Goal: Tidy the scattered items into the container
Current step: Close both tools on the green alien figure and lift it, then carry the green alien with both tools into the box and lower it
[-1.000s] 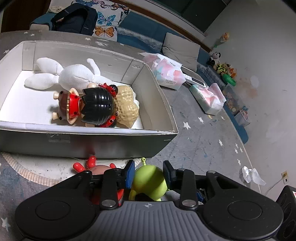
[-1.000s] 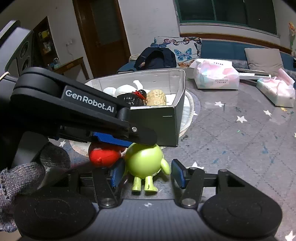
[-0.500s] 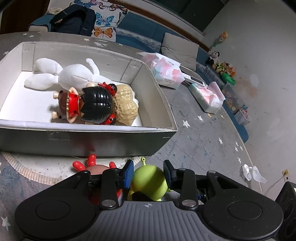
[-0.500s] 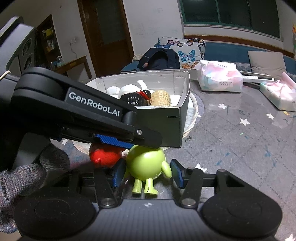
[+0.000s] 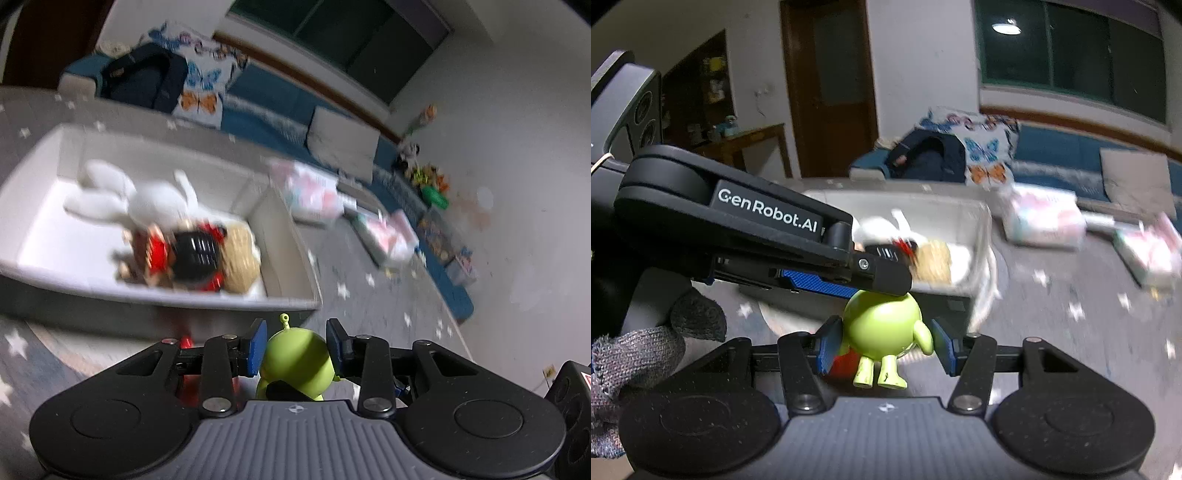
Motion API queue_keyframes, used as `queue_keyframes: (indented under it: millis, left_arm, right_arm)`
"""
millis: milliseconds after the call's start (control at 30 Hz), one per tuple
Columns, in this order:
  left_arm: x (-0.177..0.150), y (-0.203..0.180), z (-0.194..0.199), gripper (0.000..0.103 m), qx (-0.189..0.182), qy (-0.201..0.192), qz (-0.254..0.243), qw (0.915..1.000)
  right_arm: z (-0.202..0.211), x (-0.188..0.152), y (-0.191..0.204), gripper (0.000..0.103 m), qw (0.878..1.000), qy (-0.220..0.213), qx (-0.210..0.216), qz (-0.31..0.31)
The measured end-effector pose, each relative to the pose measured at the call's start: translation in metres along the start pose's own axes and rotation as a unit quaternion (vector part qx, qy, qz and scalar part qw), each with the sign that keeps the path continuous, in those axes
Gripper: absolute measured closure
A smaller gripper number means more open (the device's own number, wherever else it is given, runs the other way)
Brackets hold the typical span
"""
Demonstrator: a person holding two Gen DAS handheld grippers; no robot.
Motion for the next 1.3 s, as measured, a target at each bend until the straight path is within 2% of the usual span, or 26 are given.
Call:
queue_keyframes:
  millis: [267, 600, 967, 1300]
  left_arm:
    - [0.047, 0.037, 0.035, 0.066, 0.018, -0.053, 0.032, 0.9979]
    - [0.089, 0.106, 0.035, 0.066, 0.047, -0.054, 0.09, 0.9933]
    - [0.102, 0.146, 0.006, 0.066, 0.071, -0.02, 0.112, 0.991]
    - [0.106, 0.158, -0.005, 0.066, 0.088, -0.008, 0.116, 0.9893]
  right_arm:
    - [-0.02, 0.062, 0.029, 0.05, 0.998, -0.01, 0.028, 0.054]
    - [-0.085, 0.112, 0.057, 0.05, 0.995, 0.024, 0.083, 0.058]
    - [-0.139, 0.116, 0.05, 0.05, 0.99, 0.08, 0.11, 0.033]
    - [-0.161, 0.119, 0.055, 0.05, 0.988, 0.11, 0.098, 0.037]
Point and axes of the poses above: each gripper's, at about its wrist camera, not at the fingertips, and z roughly against the way its jaws point, y to its left, x to its top, the point moved 9 cm from there along -z, roughly the way its jaws point, and after that the axes turned 14 degrees about y, right-handed, at the moved point
